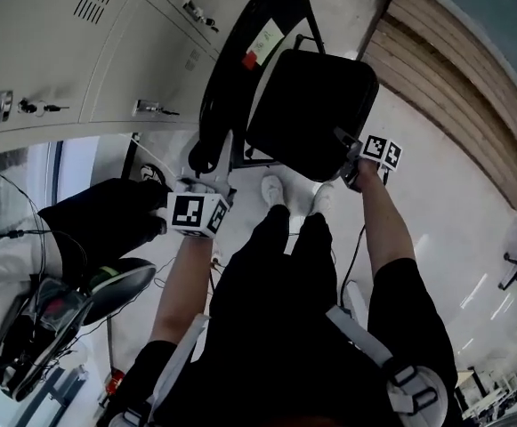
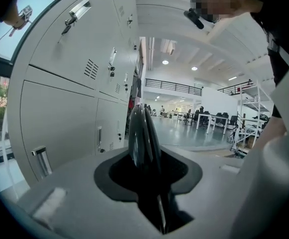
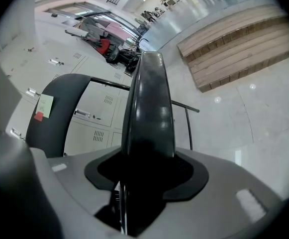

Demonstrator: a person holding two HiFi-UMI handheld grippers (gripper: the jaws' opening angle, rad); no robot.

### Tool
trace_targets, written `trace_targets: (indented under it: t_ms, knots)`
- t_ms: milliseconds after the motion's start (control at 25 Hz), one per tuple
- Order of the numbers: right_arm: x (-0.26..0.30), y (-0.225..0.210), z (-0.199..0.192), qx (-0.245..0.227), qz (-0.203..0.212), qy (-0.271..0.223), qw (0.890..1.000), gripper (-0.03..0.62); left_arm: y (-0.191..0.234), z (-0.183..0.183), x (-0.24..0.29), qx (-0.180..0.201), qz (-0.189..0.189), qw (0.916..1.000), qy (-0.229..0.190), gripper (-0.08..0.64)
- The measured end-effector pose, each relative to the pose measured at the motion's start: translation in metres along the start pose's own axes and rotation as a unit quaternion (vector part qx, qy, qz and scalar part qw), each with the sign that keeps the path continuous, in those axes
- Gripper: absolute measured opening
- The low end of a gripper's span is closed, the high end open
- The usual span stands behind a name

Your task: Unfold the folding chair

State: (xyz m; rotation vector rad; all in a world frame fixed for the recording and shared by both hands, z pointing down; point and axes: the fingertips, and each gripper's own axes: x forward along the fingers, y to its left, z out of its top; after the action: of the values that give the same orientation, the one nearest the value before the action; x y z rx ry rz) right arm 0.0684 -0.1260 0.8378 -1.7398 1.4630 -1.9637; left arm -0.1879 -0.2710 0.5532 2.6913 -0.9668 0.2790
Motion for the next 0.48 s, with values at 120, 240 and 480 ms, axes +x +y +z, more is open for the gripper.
trace_targets:
  t_ms: [120, 240, 480]
  knots:
    - [-0.002, -0.024, 0.002, 0.009, -0.005, -0.011, 1.000, 0.238, -0.003, -0.002, 0.005, 0.007, -0.010, 0.9999, -0.004, 0.126]
    - [-0.003, -0.049, 0.003, 0.015, -0.006, -0.026, 1.000, 0.253, 0.000, -0.010, 0.009, -0.016, -0.006, 0.9999, -0.001, 0.124]
    - [-0.006, -0.079, 0.011, 0.017, 0.012, -0.043, 0.999, 0.262, -0.005, -0.018, 0.015, -0.030, -0.010, 0.9994, -0.009, 0.120]
